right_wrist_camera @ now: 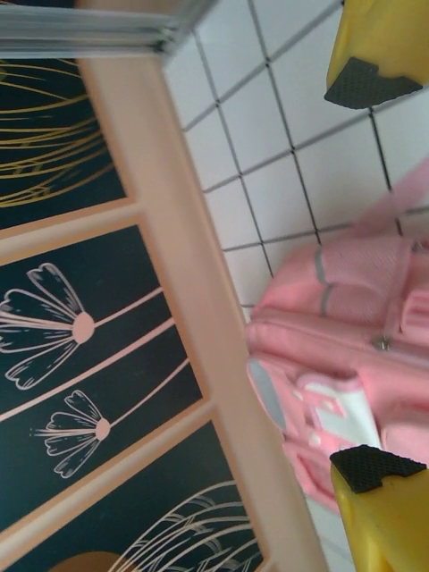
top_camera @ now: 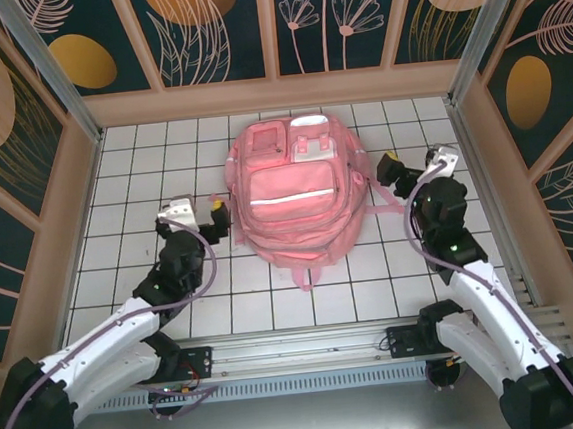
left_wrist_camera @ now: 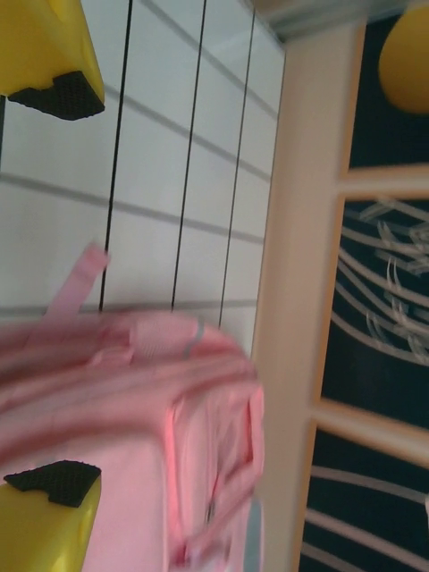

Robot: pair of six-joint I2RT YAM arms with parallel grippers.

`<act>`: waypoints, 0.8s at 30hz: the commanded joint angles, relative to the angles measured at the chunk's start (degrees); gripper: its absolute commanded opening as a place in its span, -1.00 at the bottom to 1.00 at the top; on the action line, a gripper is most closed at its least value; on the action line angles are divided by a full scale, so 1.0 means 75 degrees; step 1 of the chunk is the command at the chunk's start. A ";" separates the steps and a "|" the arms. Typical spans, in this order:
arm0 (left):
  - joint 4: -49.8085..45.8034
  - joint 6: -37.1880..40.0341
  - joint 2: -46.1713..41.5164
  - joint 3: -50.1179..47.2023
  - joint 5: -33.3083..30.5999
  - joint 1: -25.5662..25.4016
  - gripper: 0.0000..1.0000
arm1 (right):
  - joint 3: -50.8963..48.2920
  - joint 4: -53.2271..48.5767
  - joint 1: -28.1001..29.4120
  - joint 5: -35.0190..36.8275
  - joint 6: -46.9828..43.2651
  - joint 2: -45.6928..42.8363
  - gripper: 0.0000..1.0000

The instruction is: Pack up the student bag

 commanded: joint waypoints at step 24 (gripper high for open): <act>0.8770 0.0939 0.4861 -0.2221 0.3016 0.4871 0.98 | -0.3551 0.9920 -0.2911 -0.2331 -0.0995 0.5753 0.98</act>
